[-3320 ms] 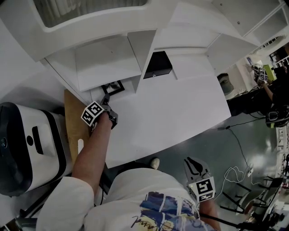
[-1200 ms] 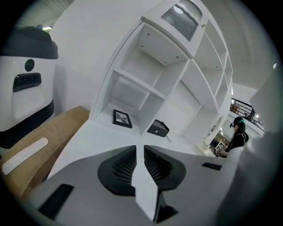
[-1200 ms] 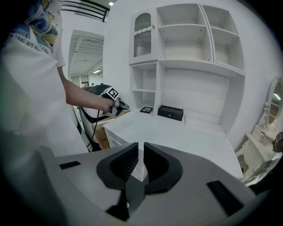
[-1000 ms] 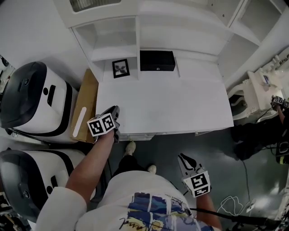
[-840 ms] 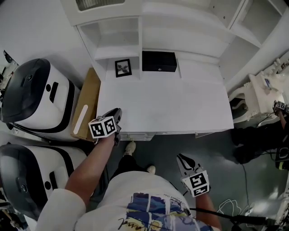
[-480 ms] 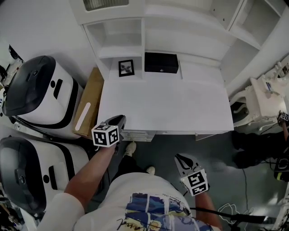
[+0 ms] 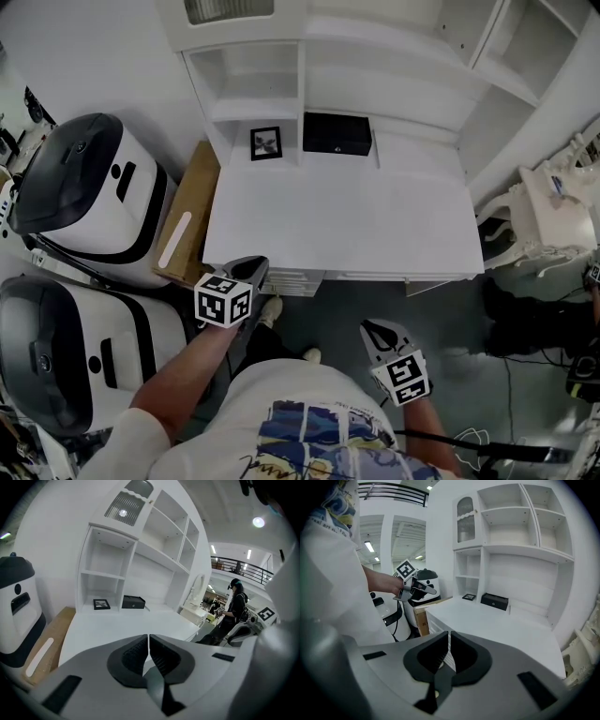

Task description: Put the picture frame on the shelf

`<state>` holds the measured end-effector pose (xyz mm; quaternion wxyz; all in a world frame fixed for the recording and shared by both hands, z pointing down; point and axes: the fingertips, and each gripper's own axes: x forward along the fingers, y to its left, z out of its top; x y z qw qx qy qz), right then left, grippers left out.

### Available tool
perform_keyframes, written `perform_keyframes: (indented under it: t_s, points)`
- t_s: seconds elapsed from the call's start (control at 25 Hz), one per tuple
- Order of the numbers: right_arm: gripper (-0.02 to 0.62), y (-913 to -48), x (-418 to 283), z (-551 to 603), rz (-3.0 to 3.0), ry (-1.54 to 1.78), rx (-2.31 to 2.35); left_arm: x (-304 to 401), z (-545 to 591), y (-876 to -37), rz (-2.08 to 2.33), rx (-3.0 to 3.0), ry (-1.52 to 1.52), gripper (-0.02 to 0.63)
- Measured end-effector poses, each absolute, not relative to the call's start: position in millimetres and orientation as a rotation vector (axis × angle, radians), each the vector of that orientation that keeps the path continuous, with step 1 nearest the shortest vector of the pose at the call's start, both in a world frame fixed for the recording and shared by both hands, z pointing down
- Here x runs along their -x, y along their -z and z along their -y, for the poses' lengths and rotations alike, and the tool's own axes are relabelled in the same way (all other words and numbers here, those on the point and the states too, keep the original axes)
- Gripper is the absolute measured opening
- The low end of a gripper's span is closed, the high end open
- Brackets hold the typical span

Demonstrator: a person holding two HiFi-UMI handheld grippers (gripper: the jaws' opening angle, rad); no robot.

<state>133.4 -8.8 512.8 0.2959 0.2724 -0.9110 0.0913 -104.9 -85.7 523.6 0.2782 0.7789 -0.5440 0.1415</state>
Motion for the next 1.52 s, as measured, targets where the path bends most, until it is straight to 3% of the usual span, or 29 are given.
perform_keyframes:
  t_s: [1.52]
  points:
    - [0.026, -514, -118, 5, 2.422, -0.203, -0.656, 72, 36, -533, 1.328, -2.153, -0.482, 0.014]
